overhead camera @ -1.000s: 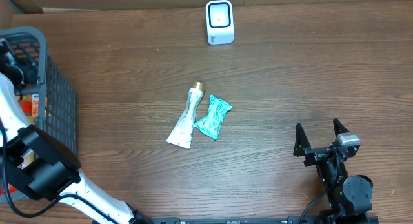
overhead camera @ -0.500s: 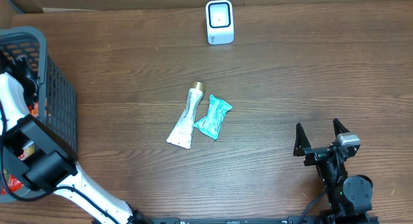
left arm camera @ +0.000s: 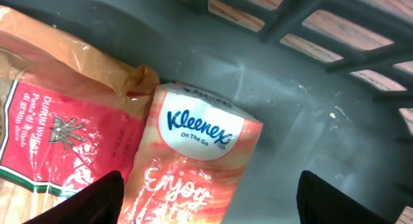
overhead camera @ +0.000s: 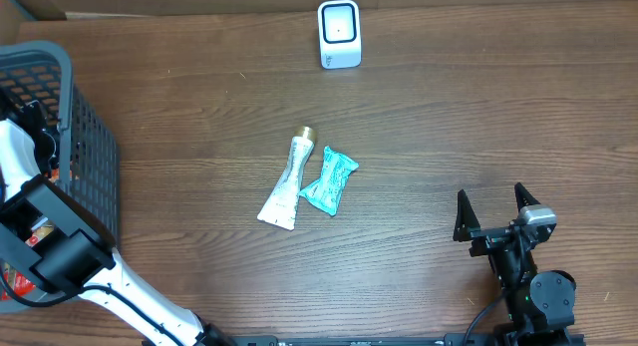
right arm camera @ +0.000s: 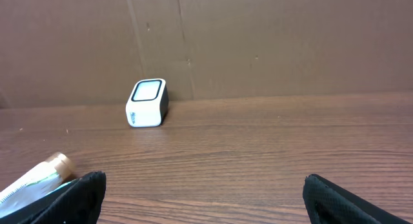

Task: Scan the item barcode
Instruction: 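Reach the left gripper into the basket and grasp the Kleenex pack, then carry the orange Kleenex pack out and place it left of the tube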

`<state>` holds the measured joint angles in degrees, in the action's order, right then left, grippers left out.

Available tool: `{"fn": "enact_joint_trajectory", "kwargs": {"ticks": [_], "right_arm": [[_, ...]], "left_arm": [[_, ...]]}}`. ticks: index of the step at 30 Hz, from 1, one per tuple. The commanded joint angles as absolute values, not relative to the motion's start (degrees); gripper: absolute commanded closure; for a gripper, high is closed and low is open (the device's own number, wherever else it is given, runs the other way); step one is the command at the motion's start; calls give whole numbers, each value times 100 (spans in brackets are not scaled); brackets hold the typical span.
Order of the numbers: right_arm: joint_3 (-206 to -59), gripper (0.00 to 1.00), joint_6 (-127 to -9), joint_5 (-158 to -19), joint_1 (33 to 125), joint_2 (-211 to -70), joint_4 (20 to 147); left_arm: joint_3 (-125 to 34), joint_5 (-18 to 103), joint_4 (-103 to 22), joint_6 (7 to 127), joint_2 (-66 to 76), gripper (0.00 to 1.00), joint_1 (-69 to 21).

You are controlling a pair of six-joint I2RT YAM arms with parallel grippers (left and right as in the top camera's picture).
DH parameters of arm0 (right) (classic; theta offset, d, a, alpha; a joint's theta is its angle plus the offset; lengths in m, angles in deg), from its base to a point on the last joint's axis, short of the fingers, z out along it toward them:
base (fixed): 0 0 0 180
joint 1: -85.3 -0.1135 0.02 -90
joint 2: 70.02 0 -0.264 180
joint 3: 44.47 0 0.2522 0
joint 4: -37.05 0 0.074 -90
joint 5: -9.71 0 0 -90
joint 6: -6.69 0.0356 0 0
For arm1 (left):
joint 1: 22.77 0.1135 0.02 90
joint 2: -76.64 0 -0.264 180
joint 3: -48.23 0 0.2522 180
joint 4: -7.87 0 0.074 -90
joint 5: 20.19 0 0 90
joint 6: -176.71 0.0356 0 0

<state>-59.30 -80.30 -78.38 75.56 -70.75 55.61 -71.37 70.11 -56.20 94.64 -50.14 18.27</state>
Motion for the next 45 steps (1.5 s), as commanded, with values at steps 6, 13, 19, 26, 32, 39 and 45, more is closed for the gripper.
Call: {"fn": "enact_joint_trajectory", "kwargs": {"ticks": [6,13,19,26,32,39,45], "right_arm": [[-5868,0,-7986,-7796,7567,-7018,5543],[-5868,0,-7986,-7796,7567,-7018,5543],[-5868,0,-7986,-7796,7567,-7018,5543],[-5868,0,-7986,-7796,7567,-7018,5543],[-5868,0,-7986,-7796,7567,-7018,5541],[-5868,0,-7986,-7796,7567,-7018,5543],[-5868,0,-7986,-7796,7567,-7018,5543]], "left_arm": [[-6689,7085,-5300,9746,-5040,23,1857],[-6362,7054,-5093,9741,-5053,52,1857],[-6418,7019,-5174,9684,-4964,74,1857],[-6991,6862,-5515,9394,-4341,82,1857],[-7631,6783,-5915,9066,-3197,83,1857],[-7826,6206,-6430,8814,-1449,81,1831],[-7824,5011,-7117,8631,-352,77,1451]]}}
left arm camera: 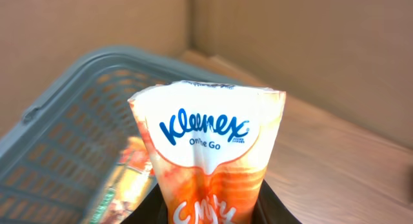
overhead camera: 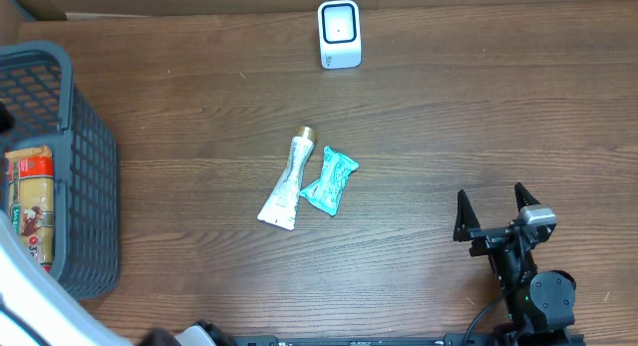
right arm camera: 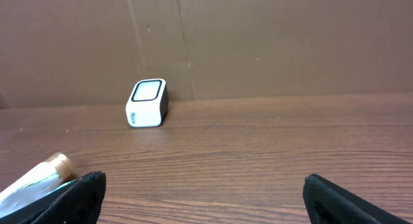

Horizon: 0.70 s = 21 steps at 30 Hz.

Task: Scan the item barcode
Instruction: 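Carry the orange Kleenex pack out and place it left of the tube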

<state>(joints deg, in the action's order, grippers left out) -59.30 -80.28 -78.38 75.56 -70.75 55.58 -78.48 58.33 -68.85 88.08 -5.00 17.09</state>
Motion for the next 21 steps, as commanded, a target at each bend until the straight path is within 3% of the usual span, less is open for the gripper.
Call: {"fn": "enact_joint_trajectory", "kwargs": {"ticks": [1,11,21], "right_arm": [[-5868,0,-7986,-7796,7567,-7018,5543],[-5868,0,-7986,-7796,7567,-7018,5543],[-5868,0,-7988,-7796,7567,-7018,5543]], "left_arm": [[-7824,4969,-7259,8631,-271,77,1280],[-7170,5776,-8085,8686,-625,76,-1207],[-4963,6123,-6813,8672,-1451,72,-2298]]}}
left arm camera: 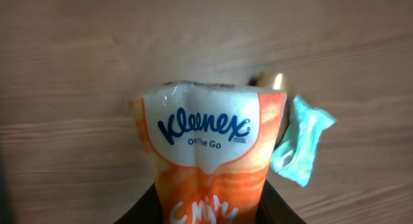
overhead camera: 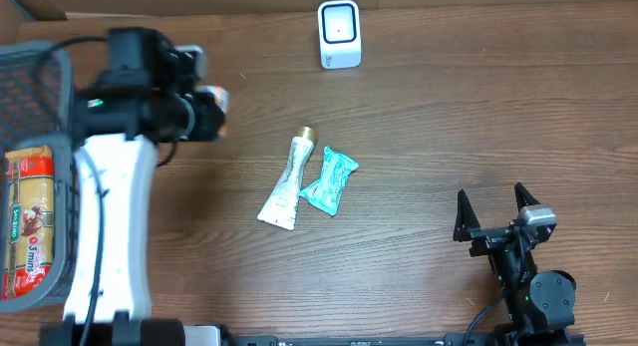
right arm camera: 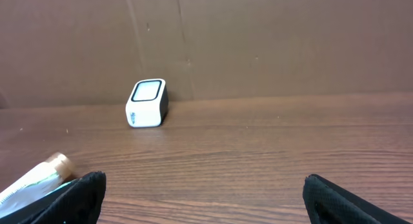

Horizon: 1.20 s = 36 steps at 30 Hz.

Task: Scan the item barcode
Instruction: 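Carry the orange Kleenex pack out and place it left of the tube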

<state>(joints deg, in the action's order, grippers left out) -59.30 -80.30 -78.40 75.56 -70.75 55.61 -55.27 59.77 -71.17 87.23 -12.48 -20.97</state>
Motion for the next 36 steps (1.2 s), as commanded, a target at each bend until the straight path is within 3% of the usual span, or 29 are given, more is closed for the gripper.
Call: {"fn": "enact_joint_trajectory", "kwargs": {"ticks": [1,11,13,16,19,23,28,36], "right_arm": [[-5868,0,-7988,-7796,7567,-7018,5543],[-5868,0,-7988,-7796,7567,-7018,5543],[-5868,0,-7988,-7796,7567,-7018,5543],[-5868,0,-7988,-7796,7567,-7018,5543],[-5868,0,-7988,-7796,7567,-7018,5543],[-5868,0,-7986,-7796,7567,-7018,5543],[-5868,0,-7986,-7796,7567,-7018,5543],[-5868,0,-7986,-7796,7567,-7018,5543]], "left_arm": [[-4718,6123,-6553,8672,-1539,71,-2361],[-3459,6086,-4732,8694,-2655,66,-2737],[-3459,5970,-4695,8740,-2859,55,-2768],[-3487,5496,-4726,9212,-2933,25,-2772],[-3815,5496,-5016,9232,-2828,14,-2752],[-5055,5614,-5971,9223,-2553,7,-2645],[-7741,6298,-7545,8856,-2249,0,-2324],[-11651,7402,-9331,8567,-2004,0,-1163]]}}
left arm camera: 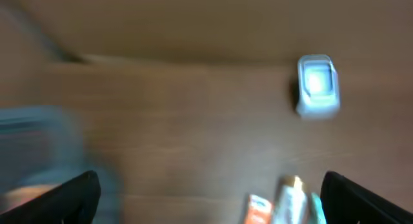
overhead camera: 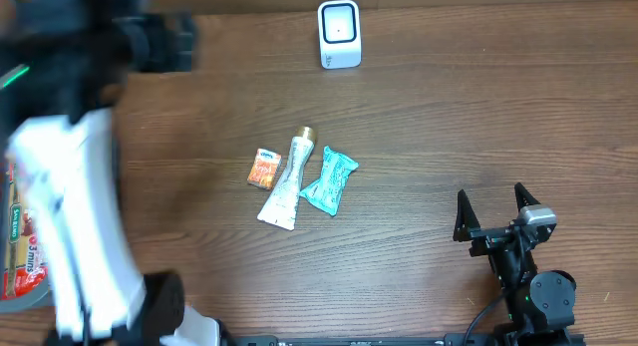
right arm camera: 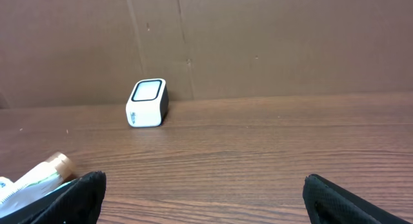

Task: Scan the item barcode
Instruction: 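Carry the orange Kleenex pack out and place it left of the tube, then move the left gripper back into the basket toward the San Remo pasta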

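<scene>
The orange Kleenex tissue pack (overhead camera: 264, 169) lies on the table beside a white tube (overhead camera: 287, 181) and a teal packet (overhead camera: 330, 179). It shows blurred in the left wrist view as the tissue pack (left arm camera: 258, 210). The white scanner (overhead camera: 339, 34) stands at the far edge, seen also as the scanner (left arm camera: 317, 84) and the scanner (right arm camera: 147, 102). My left gripper (overhead camera: 171, 42) is open and empty, blurred, high at the back left, well away from the pack. My right gripper (overhead camera: 495, 211) rests open at the front right.
A grey basket (left arm camera: 39, 140) sits at the left edge, mostly behind my blurred left arm, with a pasta bag (overhead camera: 15, 248) in it. A cardboard wall (right arm camera: 258, 37) backs the table behind the scanner.
My left gripper has let go of the tissue pack, which now lies left of the tube. The gripper itself is now open at the back left. The right arm has not moved.
My left gripper was open over the tissue pack inside the basket. Then it held the pack above the basket, then over the table near the tube. Now the pack lies on the table and the gripper is empty.
</scene>
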`<state>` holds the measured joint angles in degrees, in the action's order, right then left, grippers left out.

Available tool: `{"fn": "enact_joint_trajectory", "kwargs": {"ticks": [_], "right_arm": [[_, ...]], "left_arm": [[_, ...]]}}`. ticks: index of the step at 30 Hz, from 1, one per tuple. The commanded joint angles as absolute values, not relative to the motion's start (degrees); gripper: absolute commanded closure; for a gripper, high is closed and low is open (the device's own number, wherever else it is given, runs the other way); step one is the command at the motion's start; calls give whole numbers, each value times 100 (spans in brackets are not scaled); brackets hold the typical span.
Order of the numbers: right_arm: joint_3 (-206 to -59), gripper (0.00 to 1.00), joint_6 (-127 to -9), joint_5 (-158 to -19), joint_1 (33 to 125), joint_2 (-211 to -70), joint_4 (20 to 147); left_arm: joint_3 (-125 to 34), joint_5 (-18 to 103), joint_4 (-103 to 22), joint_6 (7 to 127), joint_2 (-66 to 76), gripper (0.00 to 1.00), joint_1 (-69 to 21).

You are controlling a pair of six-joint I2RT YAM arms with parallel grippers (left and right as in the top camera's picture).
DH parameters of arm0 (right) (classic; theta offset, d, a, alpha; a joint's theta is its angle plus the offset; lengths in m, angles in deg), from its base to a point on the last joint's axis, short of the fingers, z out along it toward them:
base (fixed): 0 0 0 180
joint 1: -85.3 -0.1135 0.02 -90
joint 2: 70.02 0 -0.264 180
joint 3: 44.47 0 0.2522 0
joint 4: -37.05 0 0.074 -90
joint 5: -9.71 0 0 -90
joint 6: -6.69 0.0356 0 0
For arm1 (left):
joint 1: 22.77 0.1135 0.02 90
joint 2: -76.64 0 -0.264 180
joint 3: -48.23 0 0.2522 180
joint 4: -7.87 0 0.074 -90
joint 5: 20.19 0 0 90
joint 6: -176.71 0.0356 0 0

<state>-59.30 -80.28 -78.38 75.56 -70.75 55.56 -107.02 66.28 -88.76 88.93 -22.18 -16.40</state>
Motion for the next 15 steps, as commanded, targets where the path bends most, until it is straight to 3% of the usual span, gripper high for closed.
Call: {"fn": "enact_joint_trajectory", "kwargs": {"ticks": [1,7,15], "right_arm": [[-5868,0,-7988,-7796,7567,-7018,5543],[-5868,0,-7986,-7796,7567,-7018,5543],[-5868,0,-7986,-7796,7567,-7018,5543]], "left_arm": [[-11804,7647,-9482,8428,-1971,0,-969],[-11767,8624,-10209,7217,-1893,0,358],[-10434,8820,-9917,6694,-1897,0,1571]]}}
